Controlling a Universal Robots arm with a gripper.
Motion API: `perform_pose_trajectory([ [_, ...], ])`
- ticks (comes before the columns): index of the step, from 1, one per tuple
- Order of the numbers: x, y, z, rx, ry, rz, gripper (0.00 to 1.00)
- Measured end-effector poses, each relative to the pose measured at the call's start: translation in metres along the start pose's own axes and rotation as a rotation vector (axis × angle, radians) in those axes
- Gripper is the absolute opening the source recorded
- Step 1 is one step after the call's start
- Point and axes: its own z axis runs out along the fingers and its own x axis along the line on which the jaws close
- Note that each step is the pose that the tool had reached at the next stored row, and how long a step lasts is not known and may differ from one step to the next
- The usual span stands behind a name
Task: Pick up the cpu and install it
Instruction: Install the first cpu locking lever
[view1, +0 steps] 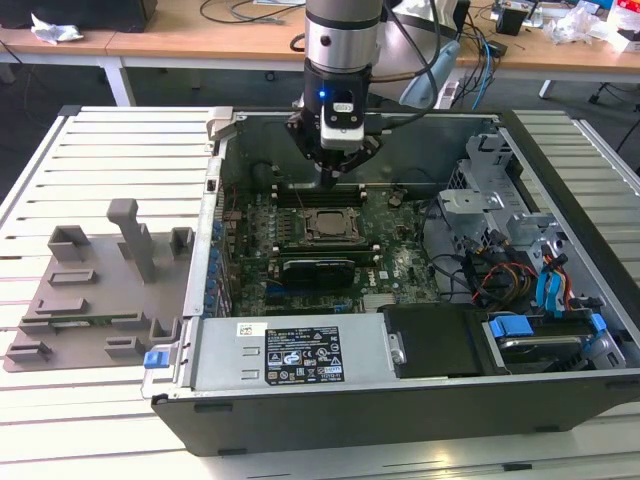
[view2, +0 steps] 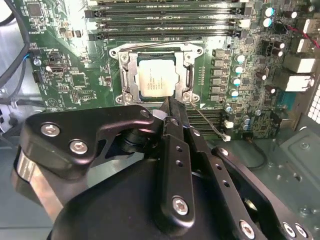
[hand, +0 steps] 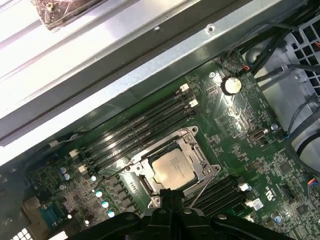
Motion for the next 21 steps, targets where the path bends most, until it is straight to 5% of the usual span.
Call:
perform_pose_trajectory([
  [21, 0.0000, 0.0000, 0.0000, -0.0044, -0.0047, -0.267, 0.11],
])
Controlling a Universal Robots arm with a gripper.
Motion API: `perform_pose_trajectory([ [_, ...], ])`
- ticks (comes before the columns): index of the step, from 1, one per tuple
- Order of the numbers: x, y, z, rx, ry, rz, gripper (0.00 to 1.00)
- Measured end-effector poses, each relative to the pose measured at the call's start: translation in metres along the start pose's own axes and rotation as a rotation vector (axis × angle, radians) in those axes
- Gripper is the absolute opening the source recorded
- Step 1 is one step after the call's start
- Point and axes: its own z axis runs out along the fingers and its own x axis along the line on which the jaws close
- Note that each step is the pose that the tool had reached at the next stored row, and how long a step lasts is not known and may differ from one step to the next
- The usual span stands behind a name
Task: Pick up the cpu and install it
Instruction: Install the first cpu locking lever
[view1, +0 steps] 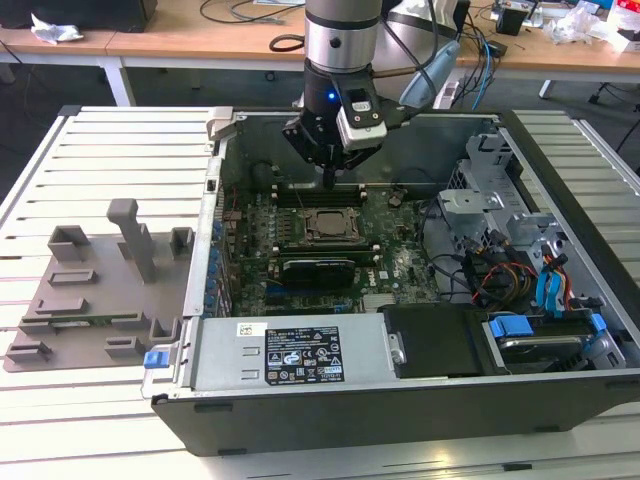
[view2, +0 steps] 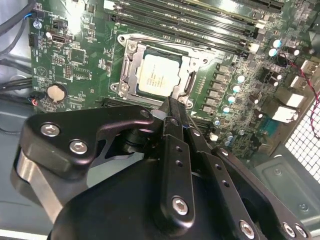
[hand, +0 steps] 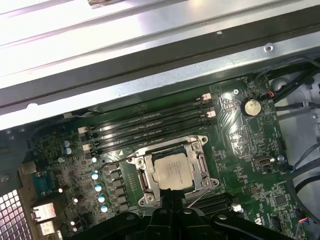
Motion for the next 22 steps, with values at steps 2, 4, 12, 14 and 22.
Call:
perform_pose_trajectory([
  [2, 0.0000, 0.0000, 0.0000, -0.0003, -0.0004, -0.021, 0.11],
  [4, 0.0000, 0.0000, 0.0000, -0.0008, -0.0008, -0.046, 0.11],
  [12, 0.0000, 0.0000, 0.0000, -0.0016, -0.0017, -0.097, 0.11],
  [14, 0.0000, 0.0000, 0.0000, -0.0020, -0.0022, -0.123, 0.11],
  [22, 0.0000, 0.0000, 0.0000, -0.0034, -0.0037, -0.209, 0.11],
])
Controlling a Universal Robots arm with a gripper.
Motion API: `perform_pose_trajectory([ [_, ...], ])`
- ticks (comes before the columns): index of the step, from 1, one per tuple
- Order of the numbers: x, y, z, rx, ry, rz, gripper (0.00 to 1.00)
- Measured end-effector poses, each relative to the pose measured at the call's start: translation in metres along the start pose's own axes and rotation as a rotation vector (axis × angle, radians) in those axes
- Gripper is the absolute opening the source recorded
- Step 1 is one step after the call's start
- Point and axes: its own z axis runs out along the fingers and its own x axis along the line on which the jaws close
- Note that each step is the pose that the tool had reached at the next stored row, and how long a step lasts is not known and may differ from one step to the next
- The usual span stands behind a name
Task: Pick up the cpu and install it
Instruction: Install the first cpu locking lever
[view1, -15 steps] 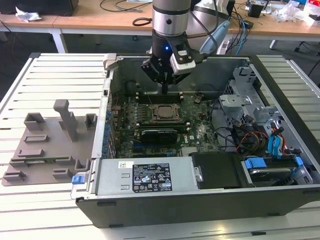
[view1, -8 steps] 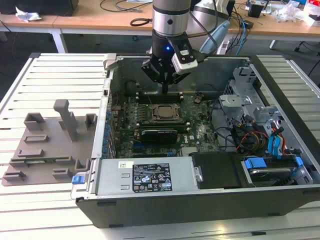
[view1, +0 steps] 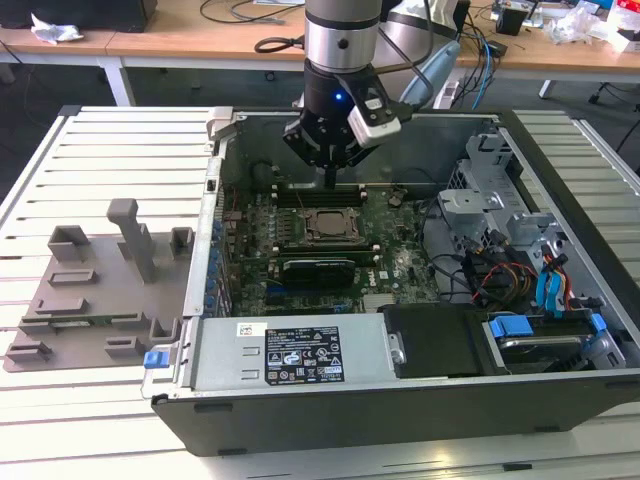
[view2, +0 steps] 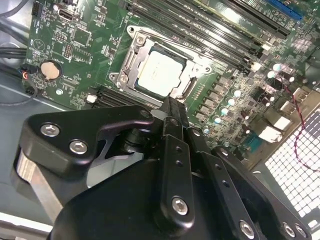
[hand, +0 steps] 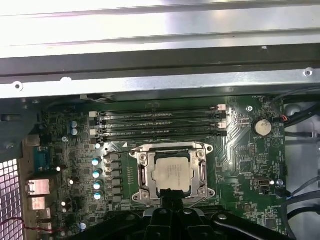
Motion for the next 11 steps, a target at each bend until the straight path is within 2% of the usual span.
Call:
perform_pose_trajectory([
  [9, 0.0000, 0.0000, 0.0000, -0.0014, -0.0014, -0.084, 0.11],
  [11, 0.0000, 0.0000, 0.0000, -0.0015, -0.0016, -0.091, 0.11],
])
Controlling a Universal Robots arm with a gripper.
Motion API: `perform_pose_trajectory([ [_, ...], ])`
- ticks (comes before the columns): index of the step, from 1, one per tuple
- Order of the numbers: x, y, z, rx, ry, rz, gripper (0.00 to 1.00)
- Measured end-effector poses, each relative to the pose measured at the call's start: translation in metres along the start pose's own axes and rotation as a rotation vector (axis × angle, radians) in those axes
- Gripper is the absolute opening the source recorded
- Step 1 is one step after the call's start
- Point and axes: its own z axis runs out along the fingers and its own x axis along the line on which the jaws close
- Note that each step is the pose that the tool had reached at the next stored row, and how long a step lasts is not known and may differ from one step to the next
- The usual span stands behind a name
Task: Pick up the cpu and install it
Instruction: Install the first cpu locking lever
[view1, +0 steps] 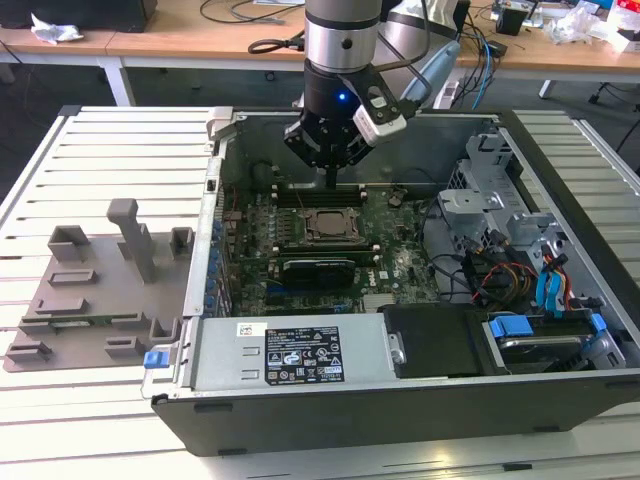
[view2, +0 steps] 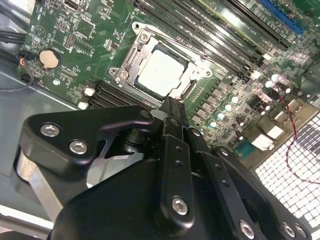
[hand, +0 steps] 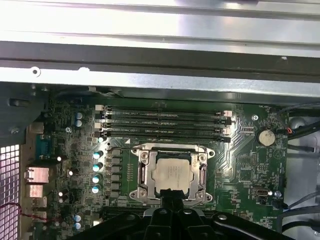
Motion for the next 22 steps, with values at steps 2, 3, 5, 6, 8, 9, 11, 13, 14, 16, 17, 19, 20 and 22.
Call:
perform_pose_trajectory([
  [2, 0.0000, 0.0000, 0.0000, 0.0000, 0.0000, -0.001, 0.11],
  [3, 0.0012, 0.0000, 0.0000, -0.0002, -0.0001, 0.000, 0.11],
  [5, 0.0072, 0.0003, -0.0001, -0.0001, -0.0002, -0.001, 0.11],
  [6, 0.0087, 0.0003, -0.0001, -0.0001, -0.0001, 0.000, 0.11],
  [8, 0.0106, 0.0004, -0.0002, 0.0000, -0.0001, 0.000, 0.11],
  [9, 0.0111, 0.0004, -0.0002, 0.0000, 0.0000, -0.001, 0.11],
  [11, 0.0126, 0.0005, -0.0002, -0.0001, -0.0001, -0.001, 0.11],
  [13, 0.0140, 0.0006, -0.0002, 0.0000, -0.0001, 0.000, 0.11],
  [14, 0.0153, 0.0006, -0.0003, -0.0001, -0.0001, -0.001, 0.11],
  [16, 0.0188, 0.0007, -0.0003, 0.0000, -0.0001, -0.001, 0.11],
  [17, 0.0209, 0.0008, -0.0003, 0.0000, -0.0001, -0.001, 0.11],
  [19, 0.0233, 0.0010, -0.0003, 0.0000, -0.0001, -0.001, 0.11],
  [20, 0.0242, 0.0011, -0.0003, 0.0000, -0.0001, -0.001, 0.11],
  [22, 0.0279, 0.0016, -0.0003, 0.0000, -0.0001, 0.000, 0.11],
])
